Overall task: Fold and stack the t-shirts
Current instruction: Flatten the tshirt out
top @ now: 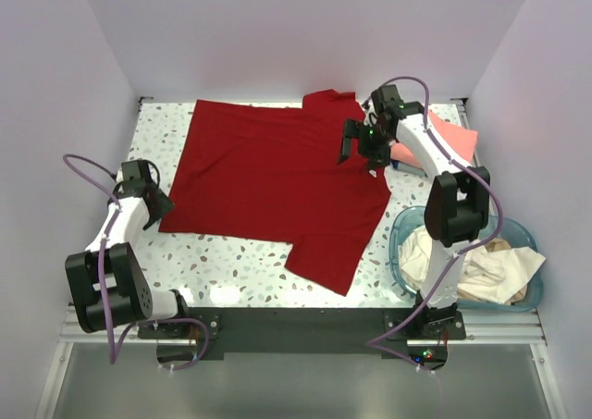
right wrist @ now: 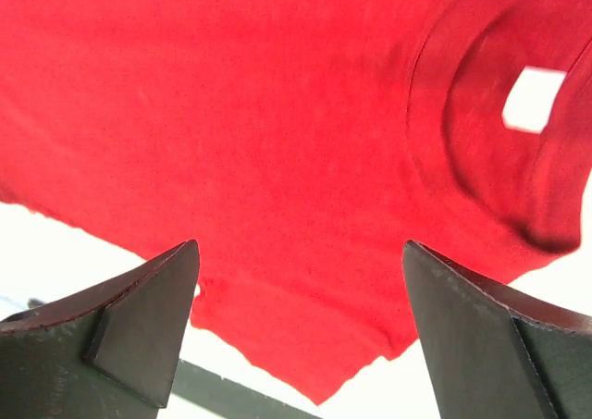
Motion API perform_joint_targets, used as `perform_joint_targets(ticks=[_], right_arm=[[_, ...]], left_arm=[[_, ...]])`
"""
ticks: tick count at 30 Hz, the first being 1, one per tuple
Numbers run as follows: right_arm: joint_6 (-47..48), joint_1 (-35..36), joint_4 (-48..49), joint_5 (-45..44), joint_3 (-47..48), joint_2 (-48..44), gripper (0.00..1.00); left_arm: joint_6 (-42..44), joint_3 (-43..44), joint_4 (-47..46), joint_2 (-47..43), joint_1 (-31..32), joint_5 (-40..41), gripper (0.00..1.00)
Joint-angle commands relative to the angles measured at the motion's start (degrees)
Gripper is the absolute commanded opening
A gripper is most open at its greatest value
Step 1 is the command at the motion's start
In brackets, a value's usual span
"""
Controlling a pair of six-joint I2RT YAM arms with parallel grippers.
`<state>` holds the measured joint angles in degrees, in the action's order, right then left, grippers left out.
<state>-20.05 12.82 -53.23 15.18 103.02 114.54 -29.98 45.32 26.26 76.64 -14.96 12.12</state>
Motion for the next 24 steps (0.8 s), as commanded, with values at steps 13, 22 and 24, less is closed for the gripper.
perform_joint_targets(ticks=[13,22,24], right_arm=[[1.42,0.36,2.26,1.96,-10.56,-7.4,0.94],[3.27,1.15,0.67,0.2,-15.65,-10.3,0.93],[3.09,1.15,0.67,0.11,-16.97,-11.35,0.93]], left_arm=[[-1.93,-7.71,-6.39,0.61,-0.77,-0.61,0.51],[-0.79,-7.26,-9.47,4.13,-1.21,-0.25,0.45],[-0.44,-7.61,-10.09,4.13,-1.3,-0.34,0.44]])
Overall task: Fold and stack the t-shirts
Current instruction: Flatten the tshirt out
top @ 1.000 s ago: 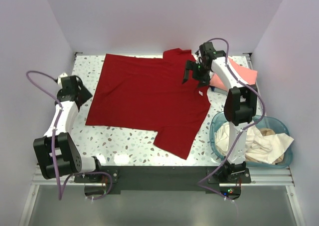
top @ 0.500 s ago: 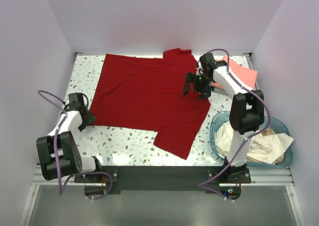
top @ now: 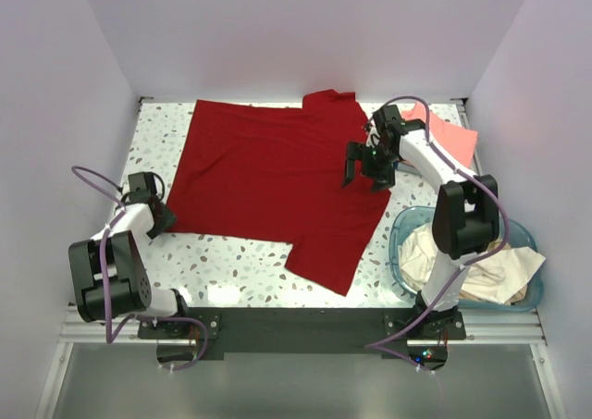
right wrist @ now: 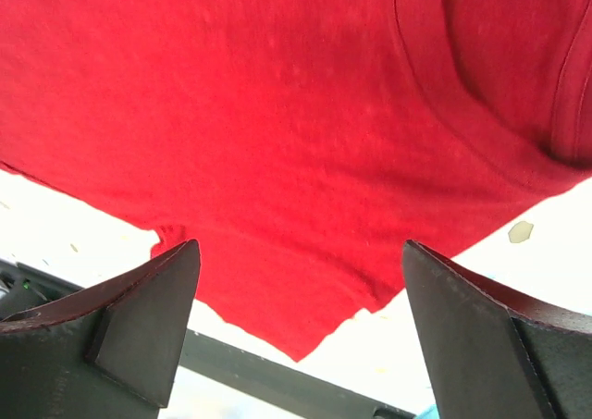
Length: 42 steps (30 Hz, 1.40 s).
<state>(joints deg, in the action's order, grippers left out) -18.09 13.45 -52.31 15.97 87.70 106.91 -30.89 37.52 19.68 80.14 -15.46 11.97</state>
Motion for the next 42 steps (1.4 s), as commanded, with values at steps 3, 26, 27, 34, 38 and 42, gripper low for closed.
perform_joint_targets(ticks=[3,26,27,34,38,42], right_arm=[[0.51,1.22,-0.07,-0.94,-3.76,-5.22,0.93],[-12.92,20.64,3.62,0.73,-41.64,-30.61,0.79],[-13.9,21.34,4.15,1.17,-43.47,-31.06,0.77],[-24.44,24.51,8.97,2.49,-48.32,-35.54,0.65],[-27.35,26.62,9.33,0.04,-49.03,-35.72,0.59],[-29.37,28.99,12.32,-1.02,-49.91,-34.41,0.56]], left_arm=[[0.92,-0.07,-3.69,1.07,-1.06,-0.54,0.4],[5.14,-0.51,-1.05,-5.69,-1.06,-8.18,0.0],[6.01,-1.21,-1.4,-6.13,-1.06,-8.54,0.0],[7.87,-3.94,-3.07,-10.7,-1.06,-11.53,0.0],[7.87,-4.3,-3.6,-11.14,-1.06,-13.28,0.0],[7.6,-4.47,-3.78,-11.14,-1.06,-12.93,0.0]])
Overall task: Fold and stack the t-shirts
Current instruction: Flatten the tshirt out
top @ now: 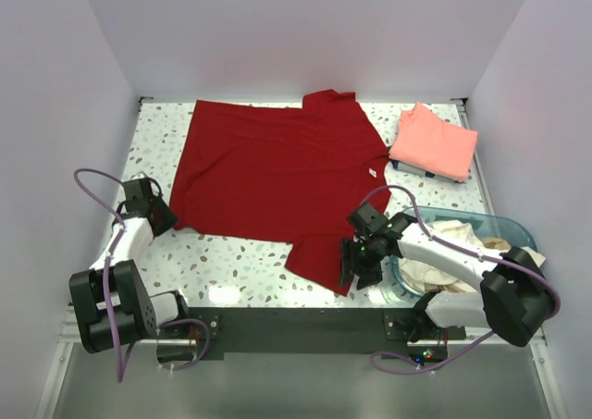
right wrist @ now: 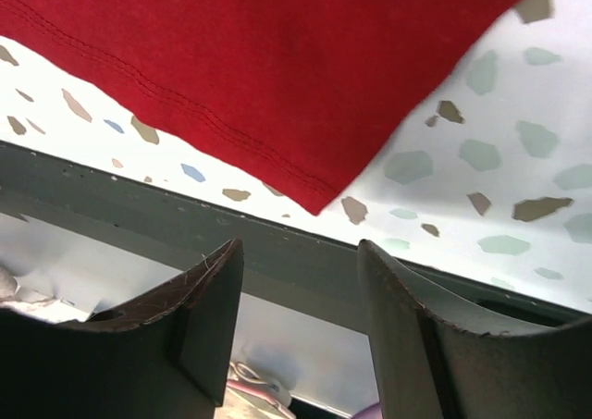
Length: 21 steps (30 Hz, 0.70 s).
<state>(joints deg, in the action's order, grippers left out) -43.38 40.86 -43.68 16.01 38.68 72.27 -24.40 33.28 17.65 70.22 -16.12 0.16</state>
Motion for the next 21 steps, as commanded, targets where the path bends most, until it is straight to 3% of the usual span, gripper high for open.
perform_joint_targets(ticks=[1,12,19,21], right_arm=[[-4.52,2.02,5.08,-1.5,-0.97,1.28,0.56],[-8.83,4.75,9.05,-8.72,-3.87,4.45,0.49],[-8.48,4.84,16.16,-4.24,-6.24,7.79,0.29],[-8.31,5.02,16.96,-3.18,-6.51,8.24,0.18]], left_arm=[[1.29,-0.23,-1.65,-1.31,-0.4,-1.13,0.0],[2.17,0.21,-1.39,-0.87,0.04,-0.52,0.0],[1.64,0.21,-0.69,-0.96,0.12,-0.34,0.0],[1.11,0.03,-0.69,-1.04,0.04,-0.34,0.0]])
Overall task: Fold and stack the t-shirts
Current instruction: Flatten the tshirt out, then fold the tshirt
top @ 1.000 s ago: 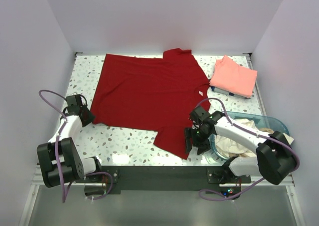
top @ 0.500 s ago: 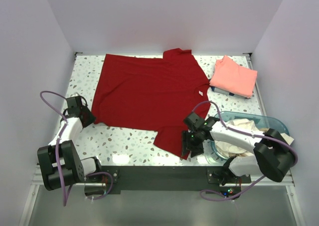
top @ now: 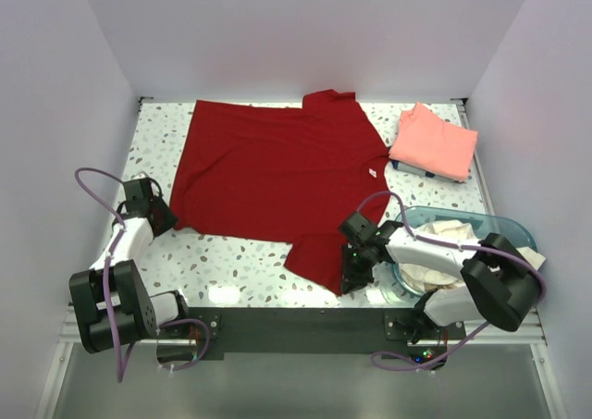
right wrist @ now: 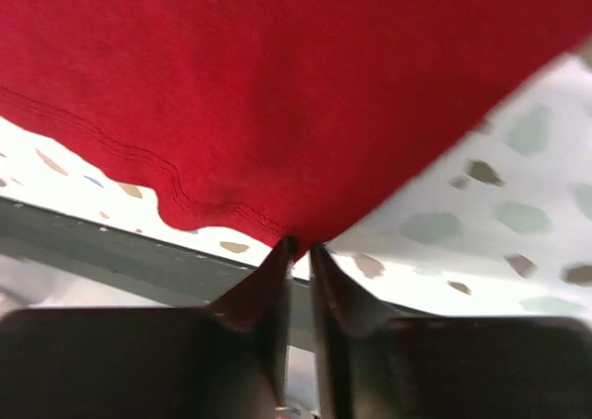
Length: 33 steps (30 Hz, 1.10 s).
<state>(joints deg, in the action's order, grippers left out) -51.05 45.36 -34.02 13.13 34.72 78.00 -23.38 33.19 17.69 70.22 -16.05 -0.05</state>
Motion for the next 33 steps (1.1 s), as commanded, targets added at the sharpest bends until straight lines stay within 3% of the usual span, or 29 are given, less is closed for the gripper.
perform_joint_targets(ticks=[1,2,5,18,28,33], right_arm=[[-0.37,0.51,7.21,-0.21,-2.55,2.69,0.15],[-0.2,0.51,6.95,-0.12,-2.38,2.69,0.07],[0.59,0.51,4.06,-0.2,-1.5,1.55,0.0],[7.19,0.51,-19.92,1.73,5.62,-6.18,0.0],[7.45,0.51,-27.23,4.19,5.71,-12.42,0.0],[5.43,0.51,-32.32,-1.41,11.76,-14.19,0.0]], left_arm=[[-0.18,0.12,-0.64,-1.05,-0.12,-0.3,0.0],[-0.87,0.38,-0.21,-0.96,-0.03,-0.56,0.0],[-2.72,0.47,0.58,-1.92,-0.03,-0.74,0.0],[-11.87,2.58,13.67,-10.97,-0.29,4.89,0.0],[-12.83,7.59,26.41,-16.95,-0.21,7.96,0.0],[-12.84,7.77,28.71,-20.55,0.14,7.88,0.0]])
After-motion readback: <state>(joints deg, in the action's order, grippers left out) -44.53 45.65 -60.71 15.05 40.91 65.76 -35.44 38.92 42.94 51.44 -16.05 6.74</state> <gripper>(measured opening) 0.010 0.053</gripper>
